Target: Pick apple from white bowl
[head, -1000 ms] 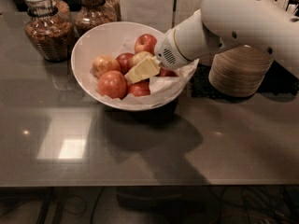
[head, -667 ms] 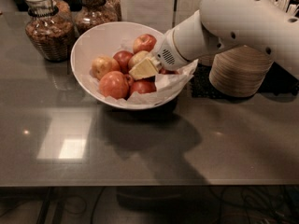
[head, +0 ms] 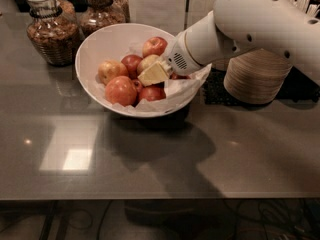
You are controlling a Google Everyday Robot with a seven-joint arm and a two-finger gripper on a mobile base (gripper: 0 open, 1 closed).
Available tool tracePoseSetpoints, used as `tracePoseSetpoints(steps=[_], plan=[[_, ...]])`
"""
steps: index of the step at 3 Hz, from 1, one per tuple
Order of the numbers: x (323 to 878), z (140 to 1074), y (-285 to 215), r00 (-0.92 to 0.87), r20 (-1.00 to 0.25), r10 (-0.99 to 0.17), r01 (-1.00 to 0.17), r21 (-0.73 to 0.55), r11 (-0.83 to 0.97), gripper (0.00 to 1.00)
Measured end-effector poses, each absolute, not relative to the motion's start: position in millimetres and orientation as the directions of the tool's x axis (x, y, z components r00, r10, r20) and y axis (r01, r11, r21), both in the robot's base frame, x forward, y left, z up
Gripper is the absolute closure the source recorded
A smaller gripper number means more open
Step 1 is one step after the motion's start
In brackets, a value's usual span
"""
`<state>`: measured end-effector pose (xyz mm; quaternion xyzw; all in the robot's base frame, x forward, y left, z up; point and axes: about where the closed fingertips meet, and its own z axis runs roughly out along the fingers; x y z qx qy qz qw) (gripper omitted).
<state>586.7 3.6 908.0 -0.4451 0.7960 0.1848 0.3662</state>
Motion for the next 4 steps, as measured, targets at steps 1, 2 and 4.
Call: tracePoseSetpoints(steps=[1, 2, 4], plan=[[580, 923, 8, -0.301, -0.745, -0.596, -0.865, -0.050, 0.500, 1.00], [567, 978, 16, -0.184, -0.763, -0.620, -0.899, -0.123, 0.419, 1.00], [557, 1060, 20, -0.017, -0.778, -0.628, -0.910, -0.249, 0.333, 1.00]])
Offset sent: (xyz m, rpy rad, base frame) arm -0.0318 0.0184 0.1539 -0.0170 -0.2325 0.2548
